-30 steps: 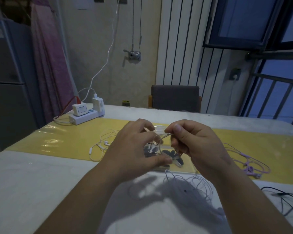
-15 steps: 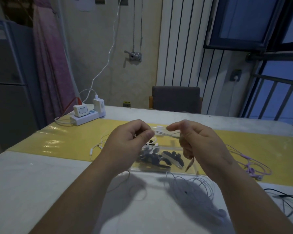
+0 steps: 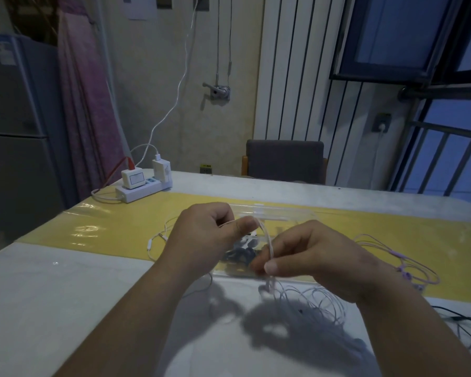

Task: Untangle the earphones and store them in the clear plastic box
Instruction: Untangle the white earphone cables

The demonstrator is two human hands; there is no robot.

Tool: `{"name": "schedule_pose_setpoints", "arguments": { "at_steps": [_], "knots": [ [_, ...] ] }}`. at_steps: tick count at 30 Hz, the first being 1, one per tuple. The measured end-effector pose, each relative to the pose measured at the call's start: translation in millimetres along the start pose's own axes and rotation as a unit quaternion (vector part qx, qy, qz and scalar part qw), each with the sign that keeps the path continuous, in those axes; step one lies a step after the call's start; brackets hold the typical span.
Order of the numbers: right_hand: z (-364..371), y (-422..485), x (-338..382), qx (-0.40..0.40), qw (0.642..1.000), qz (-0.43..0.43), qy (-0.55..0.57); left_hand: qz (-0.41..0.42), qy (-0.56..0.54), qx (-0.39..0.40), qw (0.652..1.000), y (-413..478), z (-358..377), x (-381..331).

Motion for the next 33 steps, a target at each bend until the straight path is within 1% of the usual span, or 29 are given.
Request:
{"name": "schedule_pose_setpoints", "arguments": {
  "at_steps": [3,5,8,10,14,16,18,22,25,29,33],
  "knots": [
    [-7,4,0,-0.057,0.997,0.003,0.047,0.006,-0.046,-0.015,0.999,0,-3,-5],
    [-9,4,-2,-0.082,0.994,0.018,0.071,-0.007,-0.08,-0.008,0.997,1,-3,-2],
    [-10,5,1,-0.105,0.993,0.006,0.059,-0.029,-0.123,0.017,0.992,1,1,5],
    [-11,6,6,-0.119,0.992,-0.014,0.029,-0.031,-0.112,0.029,0.993,0,5,5],
    [-15,6,9,-0.137,0.989,-0.042,0.036,-0.001,-0.062,0.016,0.998,-1,4,-2],
    [-17,5,11,-0.141,0.987,-0.048,0.066,0.005,-0.06,0.013,0.998,0,3,-4],
    [-16,4,11,-0.144,0.985,-0.036,0.088,0.004,-0.069,0.016,0.997,-1,3,-4],
    [-15,4,4,-0.153,0.986,-0.002,0.067,-0.007,-0.1,0.019,0.995,0,3,-1],
    [-11,6,0,-0.115,0.993,0.01,0.03,-0.012,-0.114,0.018,0.993,0,2,1],
    [-7,7,-2,-0.083,0.995,0.003,0.062,-0.016,-0.124,0.027,0.992,0,5,1],
    [-11,5,-6,-0.102,0.993,0.04,0.052,-0.009,-0.12,0.035,0.992,-1,7,1]
  ]
}}
Point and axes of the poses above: each hand's wrist, its own y-axis towards the middle knuckle, its own z-axis out of the palm, x = y × z, the point moved 9 cm from there along y, towards the middle knuckle, and after that the axes turned 11 degrees about -y, right-handed, at the moved point
